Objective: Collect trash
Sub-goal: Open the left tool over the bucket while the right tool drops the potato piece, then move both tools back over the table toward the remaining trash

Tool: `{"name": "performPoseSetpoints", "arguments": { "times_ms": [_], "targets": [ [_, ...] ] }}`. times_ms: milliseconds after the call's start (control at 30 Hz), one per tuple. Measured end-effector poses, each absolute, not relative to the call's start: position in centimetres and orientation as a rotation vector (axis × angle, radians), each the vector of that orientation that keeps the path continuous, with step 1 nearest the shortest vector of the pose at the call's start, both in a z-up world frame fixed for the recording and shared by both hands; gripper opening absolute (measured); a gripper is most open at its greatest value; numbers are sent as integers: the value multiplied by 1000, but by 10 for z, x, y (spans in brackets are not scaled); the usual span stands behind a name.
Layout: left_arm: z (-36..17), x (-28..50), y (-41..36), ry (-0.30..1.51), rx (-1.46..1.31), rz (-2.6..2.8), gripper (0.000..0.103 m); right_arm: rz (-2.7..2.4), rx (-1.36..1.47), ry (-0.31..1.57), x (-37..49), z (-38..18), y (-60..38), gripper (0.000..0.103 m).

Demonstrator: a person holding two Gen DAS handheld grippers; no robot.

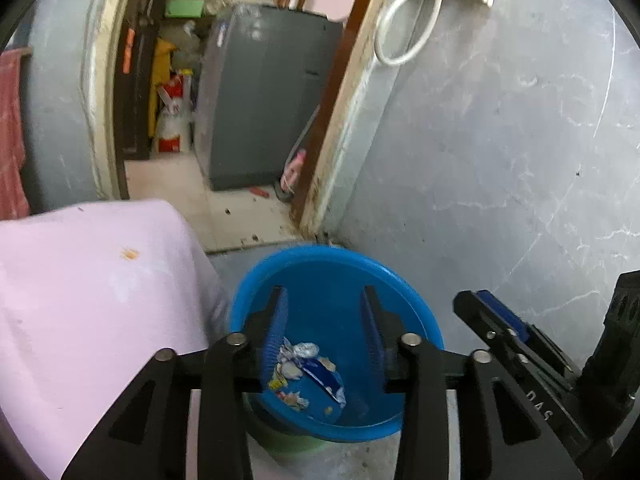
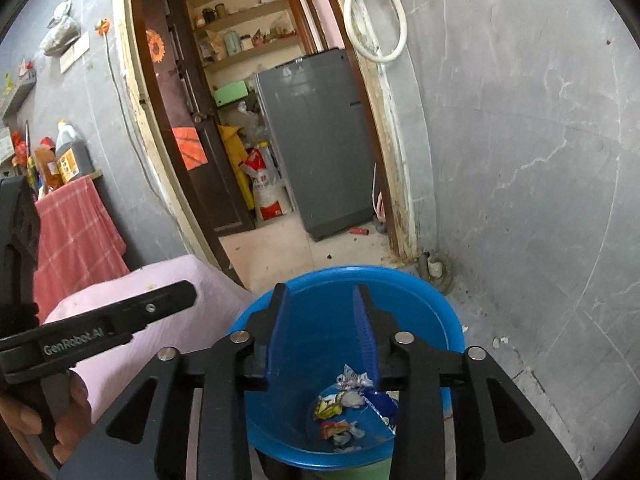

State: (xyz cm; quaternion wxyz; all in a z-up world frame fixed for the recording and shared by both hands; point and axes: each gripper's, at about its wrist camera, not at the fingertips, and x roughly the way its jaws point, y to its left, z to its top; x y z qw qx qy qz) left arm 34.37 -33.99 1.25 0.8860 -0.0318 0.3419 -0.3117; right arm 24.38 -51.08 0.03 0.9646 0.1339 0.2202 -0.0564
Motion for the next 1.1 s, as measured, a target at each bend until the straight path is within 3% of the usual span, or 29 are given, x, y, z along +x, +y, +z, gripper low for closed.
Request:
{"name": "performPoseSetpoints", "arguments": {
  "times_ms": [33,200,233,267,300,333,433,533,1100],
  "targets": [
    [17,341,-333,691,-73,-636,45,-120,266,427,241,4,-509,45],
    [36,330,-308,620,-82,-589,59,-126,241,358,230,22,-499,57],
    [40,328,-303,608,-78,-578,68,-127,245,347,227,26,-497,61],
    [45,325,-295,587,-74,-556,75,-125,249,337,226,29,-495,74],
    [48,322,-290,571,-73,-546,89,-120,252,318,223,33,-493,82],
    [52,318,-282,542,-73,-527,96,-116,249,300,219,38,-490,83],
    [66,305,-257,459,-71,-464,99,-103,232,273,214,50,-479,88],
    [75,297,-238,427,-72,-422,101,-75,229,236,207,62,-467,103],
    [101,238,-112,294,-98,-223,101,91,148,183,197,90,-360,103]
  ]
}}
